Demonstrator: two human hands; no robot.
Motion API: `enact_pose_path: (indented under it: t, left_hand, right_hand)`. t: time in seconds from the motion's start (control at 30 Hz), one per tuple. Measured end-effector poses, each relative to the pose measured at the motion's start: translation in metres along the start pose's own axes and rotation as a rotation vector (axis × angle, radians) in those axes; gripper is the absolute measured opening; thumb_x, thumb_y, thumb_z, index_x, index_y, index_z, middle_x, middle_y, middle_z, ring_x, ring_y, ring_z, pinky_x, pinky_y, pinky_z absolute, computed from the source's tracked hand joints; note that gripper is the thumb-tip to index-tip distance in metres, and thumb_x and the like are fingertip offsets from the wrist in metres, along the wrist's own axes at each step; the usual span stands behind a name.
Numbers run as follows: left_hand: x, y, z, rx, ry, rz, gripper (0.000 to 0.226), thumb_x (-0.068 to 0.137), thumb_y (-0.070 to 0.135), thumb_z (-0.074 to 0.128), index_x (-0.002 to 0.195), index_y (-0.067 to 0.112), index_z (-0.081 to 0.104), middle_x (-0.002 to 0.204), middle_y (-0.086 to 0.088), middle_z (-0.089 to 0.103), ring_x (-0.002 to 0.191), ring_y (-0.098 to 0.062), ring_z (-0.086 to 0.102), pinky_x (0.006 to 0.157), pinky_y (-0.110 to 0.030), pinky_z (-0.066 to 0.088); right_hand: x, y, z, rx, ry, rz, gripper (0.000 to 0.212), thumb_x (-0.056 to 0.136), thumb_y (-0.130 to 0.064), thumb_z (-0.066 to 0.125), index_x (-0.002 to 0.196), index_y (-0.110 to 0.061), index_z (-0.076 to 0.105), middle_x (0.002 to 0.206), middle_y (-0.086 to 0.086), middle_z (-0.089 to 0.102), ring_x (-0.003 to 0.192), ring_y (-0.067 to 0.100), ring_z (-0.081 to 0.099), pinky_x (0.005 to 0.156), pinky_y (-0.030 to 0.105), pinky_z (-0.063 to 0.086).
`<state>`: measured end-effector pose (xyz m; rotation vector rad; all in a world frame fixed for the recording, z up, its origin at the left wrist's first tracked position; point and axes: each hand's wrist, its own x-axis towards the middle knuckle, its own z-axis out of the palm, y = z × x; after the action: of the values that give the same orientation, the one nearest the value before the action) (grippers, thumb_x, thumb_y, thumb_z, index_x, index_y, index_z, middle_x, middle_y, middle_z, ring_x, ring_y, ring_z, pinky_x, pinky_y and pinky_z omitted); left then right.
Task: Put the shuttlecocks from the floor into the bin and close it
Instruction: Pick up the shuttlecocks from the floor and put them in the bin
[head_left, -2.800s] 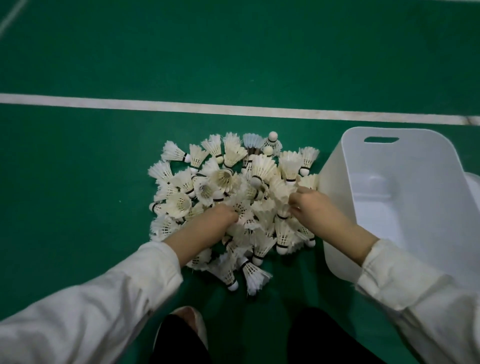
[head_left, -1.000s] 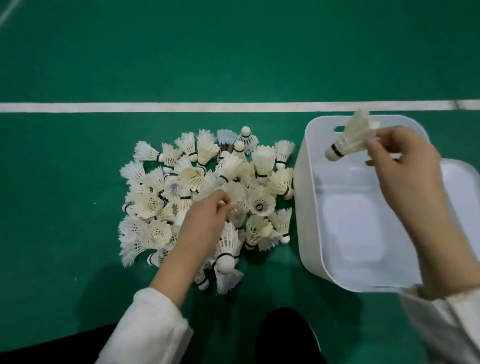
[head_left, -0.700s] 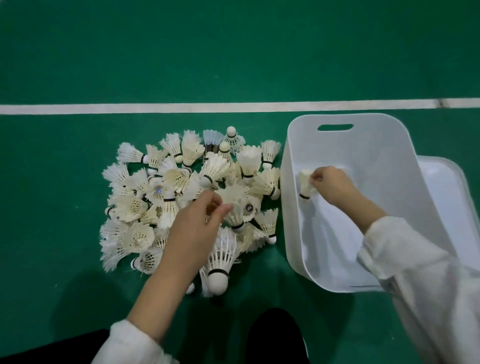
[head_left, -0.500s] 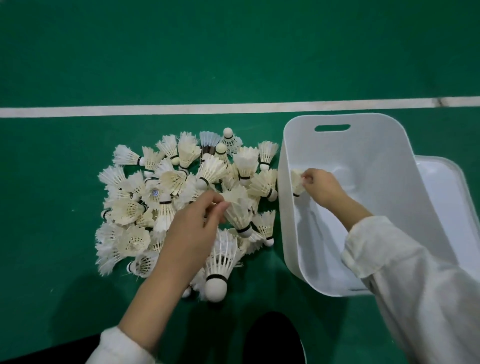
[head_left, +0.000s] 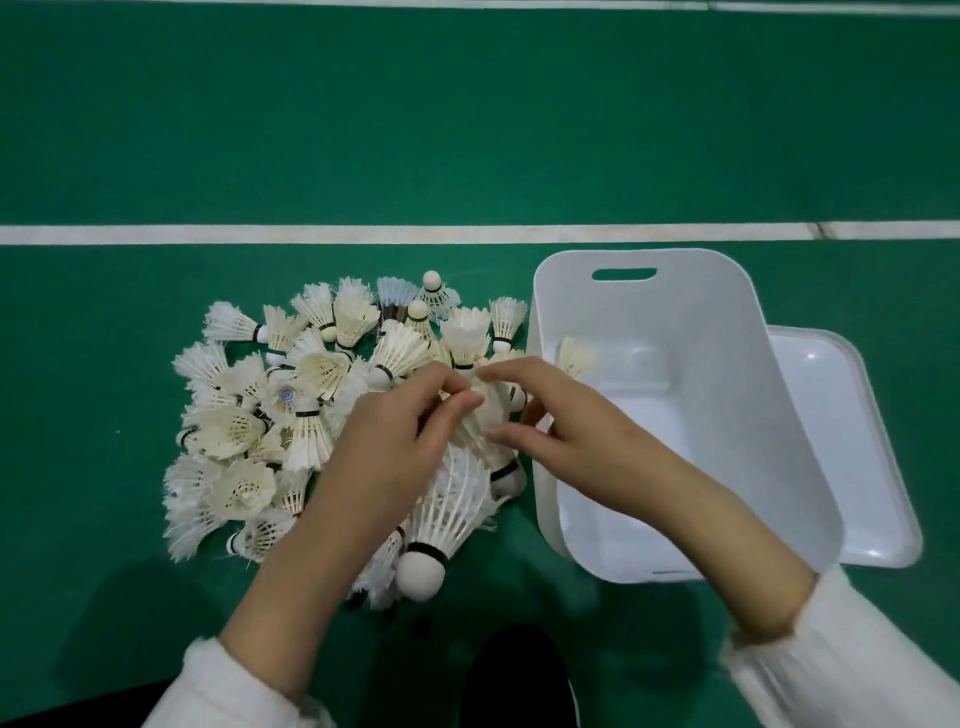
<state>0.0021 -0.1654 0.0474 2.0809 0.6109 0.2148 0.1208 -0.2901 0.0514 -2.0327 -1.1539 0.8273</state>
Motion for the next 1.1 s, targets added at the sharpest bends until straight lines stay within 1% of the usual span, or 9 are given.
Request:
enact_pose_path:
  t: [0.1,0.17,0.3,0.4,0.53,0.6,0.7,1.0,1.1]
  left_hand:
    - [0.002,0.009,0.003,-0.032,0.045,-0.028,0.012,0.092,0.029,0.051,0.085,0.028,0.061,0.059,-0.003,0.058,0.04,-0.004,0.039,0.038,-0.014,0.029]
    - [0.006,0.013,0.006,-0.041,0.06,-0.034,0.015,0.093,0.031,0.048,0.086,0.03,0.062,0.062,-0.002,0.06,0.04,-0.003,0.039,0.038,-0.014,0.03]
    - [0.014,0.023,0.006,-0.117,0.048,-0.052,0.025,0.09,0.047,0.038,0.101,0.039,0.059,0.072,0.001,0.062,0.05,-0.006,0.05,0.049,-0.02,0.043]
    - [0.018,0.024,0.003,-0.136,0.0,-0.044,0.038,0.081,0.057,0.031,0.098,0.035,0.058,0.082,0.016,0.061,0.078,0.006,0.056,0.062,-0.018,0.039]
    - [0.024,0.01,0.006,0.0,-0.079,-0.046,0.033,0.066,0.064,0.049,0.09,0.041,0.055,0.095,0.022,0.053,0.088,0.012,0.05,0.067,-0.01,0.037]
    - [0.025,0.001,0.008,0.1,-0.117,-0.009,0.031,0.06,0.061,0.058,0.085,0.043,0.051,0.095,0.024,0.048,0.091,0.014,0.046,0.068,-0.005,0.037]
    - [0.029,-0.007,0.006,0.178,-0.127,0.059,0.022,0.069,0.051,0.058,0.077,0.031,0.059,0.088,0.016,0.05,0.087,0.0,0.05,0.069,-0.01,0.038]
    - [0.067,0.014,0.008,0.279,-0.083,0.23,0.014,0.088,0.031,0.05,0.09,0.021,0.059,0.091,0.018,0.049,0.087,0.002,0.047,0.074,-0.01,0.035]
    - [0.076,0.02,0.025,0.261,-0.105,0.297,0.011,0.089,0.024,0.057,0.092,0.014,0.063,0.089,0.009,0.052,0.085,-0.009,0.049,0.076,-0.013,0.036]
  right_hand:
    - [0.002,-0.002,-0.003,0.212,0.074,0.161,0.021,0.077,-0.031,0.072,0.092,-0.021,0.06,0.089,-0.01,0.059,0.072,0.01,0.057,0.07,0.026,0.05]
    - [0.002,-0.003,-0.007,0.273,0.107,0.188,0.019,0.074,-0.025,0.075,0.08,-0.014,0.06,0.073,-0.004,0.06,0.064,0.009,0.058,0.066,0.025,0.051]
    - [0.0,0.015,-0.037,0.355,0.329,0.252,0.015,0.076,-0.018,0.074,0.071,-0.017,0.06,0.065,-0.002,0.062,0.059,0.008,0.061,0.064,0.02,0.049]
    - [0.006,0.064,-0.065,0.194,0.507,0.399,0.02,0.08,-0.018,0.07,0.067,-0.021,0.055,0.069,0.001,0.062,0.064,0.015,0.064,0.064,0.026,0.046]
    - [0.039,0.143,-0.062,-0.028,0.388,0.65,0.021,0.084,-0.013,0.063,0.066,-0.017,0.052,0.083,0.014,0.063,0.088,0.034,0.065,0.072,0.035,0.048]
    - [0.06,0.169,-0.049,-0.119,0.324,0.723,0.007,0.085,-0.01,0.059,0.078,-0.008,0.06,0.092,0.019,0.067,0.092,0.036,0.063,0.078,0.038,0.049]
    - [0.085,0.193,-0.036,-0.177,0.348,0.782,0.02,0.086,-0.008,0.052,0.101,0.002,0.062,0.105,0.021,0.066,0.098,0.036,0.061,0.082,0.036,0.047]
    - [0.084,0.189,-0.035,-0.143,0.383,0.65,0.033,0.091,-0.009,0.048,0.124,-0.009,0.054,0.132,0.014,0.05,0.116,0.029,0.052,0.095,0.029,0.038]
    - [0.053,0.135,-0.053,0.047,0.557,0.349,0.03,0.092,-0.016,0.052,0.122,-0.02,0.054,0.115,0.002,0.054,0.091,0.019,0.06,0.089,0.031,0.047]
